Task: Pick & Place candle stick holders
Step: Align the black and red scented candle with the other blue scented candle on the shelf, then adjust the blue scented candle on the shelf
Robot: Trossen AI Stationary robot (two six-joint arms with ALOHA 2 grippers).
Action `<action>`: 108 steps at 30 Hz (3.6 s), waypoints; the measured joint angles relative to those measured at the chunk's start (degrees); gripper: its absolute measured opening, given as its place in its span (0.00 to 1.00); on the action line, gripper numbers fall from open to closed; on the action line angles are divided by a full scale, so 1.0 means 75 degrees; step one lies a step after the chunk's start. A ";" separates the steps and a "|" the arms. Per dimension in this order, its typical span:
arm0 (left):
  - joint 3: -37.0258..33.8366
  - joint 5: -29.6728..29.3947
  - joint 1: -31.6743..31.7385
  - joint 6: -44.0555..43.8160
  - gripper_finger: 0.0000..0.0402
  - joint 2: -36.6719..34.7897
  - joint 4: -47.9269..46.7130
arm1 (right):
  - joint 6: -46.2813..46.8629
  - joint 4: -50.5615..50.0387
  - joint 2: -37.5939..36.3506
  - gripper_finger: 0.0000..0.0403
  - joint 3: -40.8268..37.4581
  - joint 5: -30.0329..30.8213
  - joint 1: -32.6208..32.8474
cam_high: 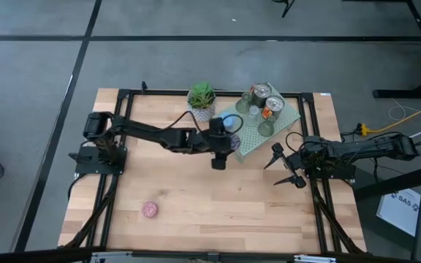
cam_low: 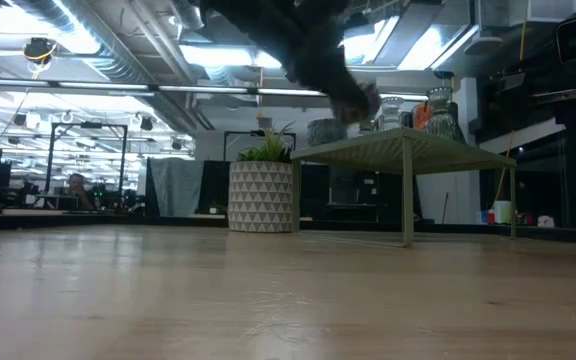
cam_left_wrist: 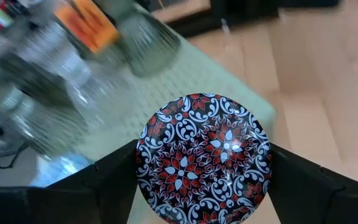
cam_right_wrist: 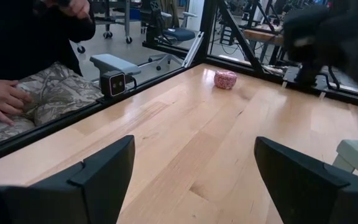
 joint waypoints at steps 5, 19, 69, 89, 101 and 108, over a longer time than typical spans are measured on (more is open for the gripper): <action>0.0458 -0.0011 0.0234 -0.0018 0.72 0.0006 -0.0027 | 0.0000 -0.0020 0.0000 0.82 0.0000 0.0001 -0.0001; 0.0546 0.1843 0.1011 -0.0615 0.73 0.0016 0.0029 | 0.0000 -0.0020 0.0002 0.83 0.0000 0.0004 -0.0002; 0.0554 0.1897 0.1186 0.0387 0.82 0.0642 0.0687 | -0.0001 -0.0189 0.0008 0.83 0.0000 -0.0002 -0.0001; 0.0572 0.1156 0.0445 0.1184 0.81 0.0100 0.0941 | 0.0002 -0.0189 0.0008 0.82 0.0000 0.0004 -0.0003; 0.0566 -0.3056 -0.0214 0.1048 0.61 -0.0230 -0.1939 | -0.0001 -0.0189 0.0008 0.82 0.0000 0.0007 0.0000; 0.0407 -0.1800 0.0551 0.0135 0.27 -0.0152 -0.2442 | 0.0002 -0.0191 0.0008 0.82 0.0000 0.0007 0.0000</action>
